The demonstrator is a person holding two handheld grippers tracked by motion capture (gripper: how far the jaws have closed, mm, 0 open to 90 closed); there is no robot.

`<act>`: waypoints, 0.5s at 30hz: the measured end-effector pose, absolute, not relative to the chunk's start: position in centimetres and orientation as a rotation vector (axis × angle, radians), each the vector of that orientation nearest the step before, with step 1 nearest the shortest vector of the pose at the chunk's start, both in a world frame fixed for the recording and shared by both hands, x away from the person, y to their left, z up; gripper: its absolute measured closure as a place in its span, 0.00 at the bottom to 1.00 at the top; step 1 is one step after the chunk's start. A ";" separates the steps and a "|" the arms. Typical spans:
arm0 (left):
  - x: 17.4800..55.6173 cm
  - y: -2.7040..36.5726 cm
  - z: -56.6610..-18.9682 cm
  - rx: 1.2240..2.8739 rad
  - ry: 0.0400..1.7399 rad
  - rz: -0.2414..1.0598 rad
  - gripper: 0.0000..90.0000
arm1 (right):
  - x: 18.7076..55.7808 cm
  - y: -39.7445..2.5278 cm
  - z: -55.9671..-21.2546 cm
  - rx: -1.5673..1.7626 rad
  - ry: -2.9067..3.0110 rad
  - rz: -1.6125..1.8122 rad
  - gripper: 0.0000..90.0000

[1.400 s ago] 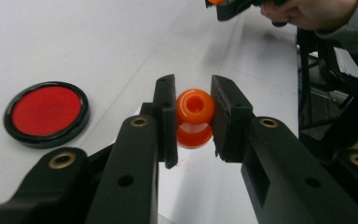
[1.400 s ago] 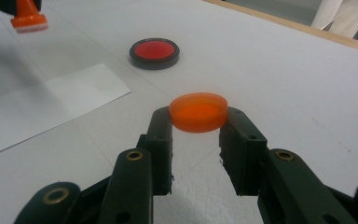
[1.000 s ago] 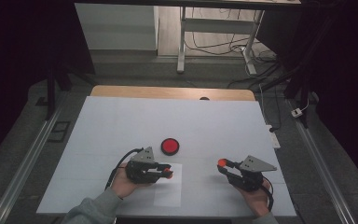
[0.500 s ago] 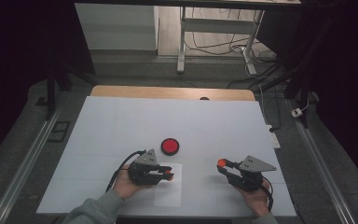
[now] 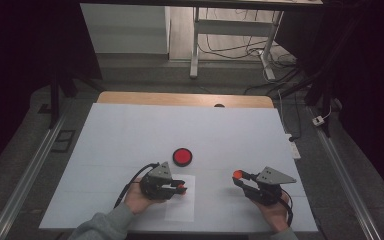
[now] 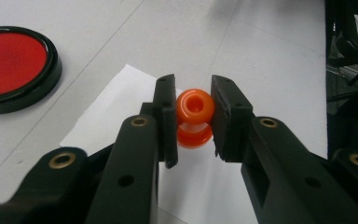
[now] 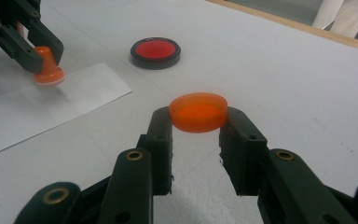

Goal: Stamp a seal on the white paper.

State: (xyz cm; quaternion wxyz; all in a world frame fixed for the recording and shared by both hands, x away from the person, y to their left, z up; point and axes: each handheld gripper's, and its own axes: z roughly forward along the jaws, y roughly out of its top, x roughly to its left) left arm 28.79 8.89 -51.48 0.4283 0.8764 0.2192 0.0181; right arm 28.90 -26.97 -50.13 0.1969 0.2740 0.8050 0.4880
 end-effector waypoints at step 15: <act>28.9 8.5 -52.3 2.219 0.564 0.072 0.81 | 28.9 -27.0 -50.1 0.767 2.253 1.367 0.72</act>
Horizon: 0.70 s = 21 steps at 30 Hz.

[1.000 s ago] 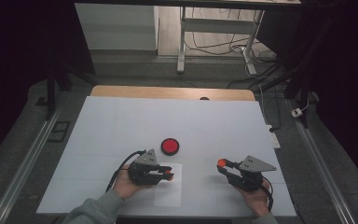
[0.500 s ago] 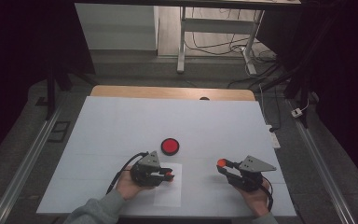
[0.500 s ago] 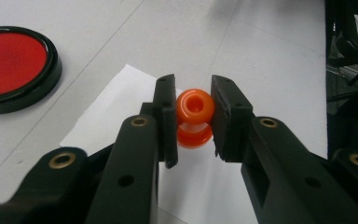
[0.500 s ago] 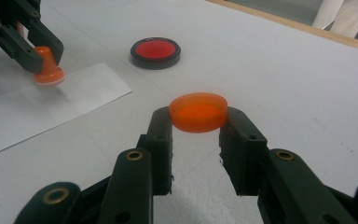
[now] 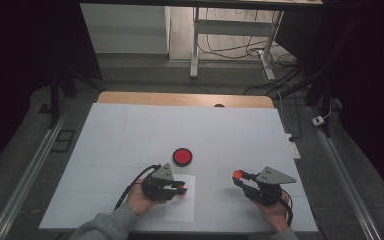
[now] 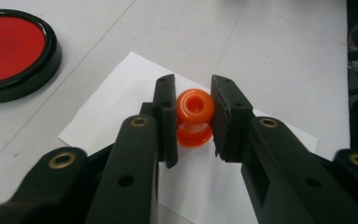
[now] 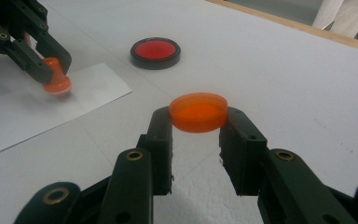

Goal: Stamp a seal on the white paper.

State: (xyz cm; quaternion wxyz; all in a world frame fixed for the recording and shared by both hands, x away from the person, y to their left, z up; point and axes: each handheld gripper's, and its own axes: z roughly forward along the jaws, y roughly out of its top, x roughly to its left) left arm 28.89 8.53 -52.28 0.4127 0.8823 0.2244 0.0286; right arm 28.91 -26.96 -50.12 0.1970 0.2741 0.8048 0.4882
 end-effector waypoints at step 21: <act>28.7 8.2 -52.7 2.243 0.552 0.109 0.80 | 28.9 -26.9 -50.2 0.769 2.255 1.369 0.72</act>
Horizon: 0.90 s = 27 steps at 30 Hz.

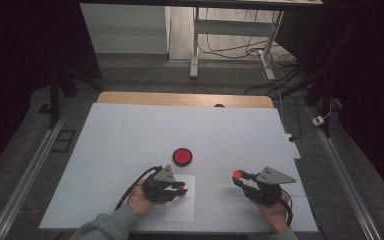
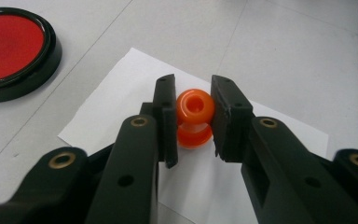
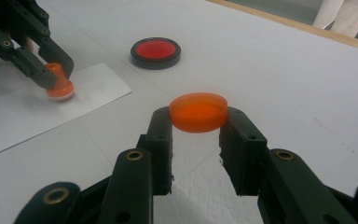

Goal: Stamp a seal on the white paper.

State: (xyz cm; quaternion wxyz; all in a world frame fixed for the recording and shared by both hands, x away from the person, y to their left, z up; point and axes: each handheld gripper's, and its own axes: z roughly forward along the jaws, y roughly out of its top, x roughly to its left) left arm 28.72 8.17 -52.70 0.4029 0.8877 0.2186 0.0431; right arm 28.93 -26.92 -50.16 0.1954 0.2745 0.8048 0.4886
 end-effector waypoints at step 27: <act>27.5 8.0 -53.5 2.241 0.528 0.222 0.81 | 28.9 -26.9 -50.1 0.766 2.255 1.371 0.72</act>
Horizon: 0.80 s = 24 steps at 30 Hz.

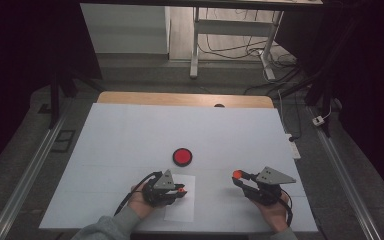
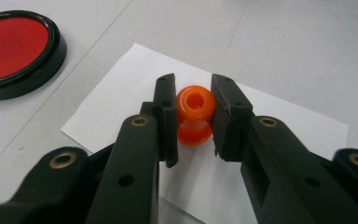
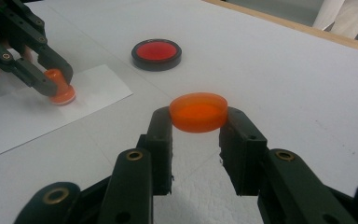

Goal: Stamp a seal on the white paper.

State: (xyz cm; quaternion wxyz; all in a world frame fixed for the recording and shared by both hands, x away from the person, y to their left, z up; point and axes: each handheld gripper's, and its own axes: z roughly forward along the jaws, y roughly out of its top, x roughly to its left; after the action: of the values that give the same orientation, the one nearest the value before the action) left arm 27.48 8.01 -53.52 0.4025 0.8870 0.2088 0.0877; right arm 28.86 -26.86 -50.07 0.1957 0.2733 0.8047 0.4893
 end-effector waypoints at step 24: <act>27.3 8.0 -53.7 2.224 0.522 0.237 0.81 | 28.9 -26.8 -50.1 0.769 2.248 1.360 0.72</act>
State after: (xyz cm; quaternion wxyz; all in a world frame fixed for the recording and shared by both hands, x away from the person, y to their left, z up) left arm 27.32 8.04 -53.75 0.4099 0.8833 0.2072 0.0943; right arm 28.86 -26.80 -50.05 0.2007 0.2751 0.8045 0.4866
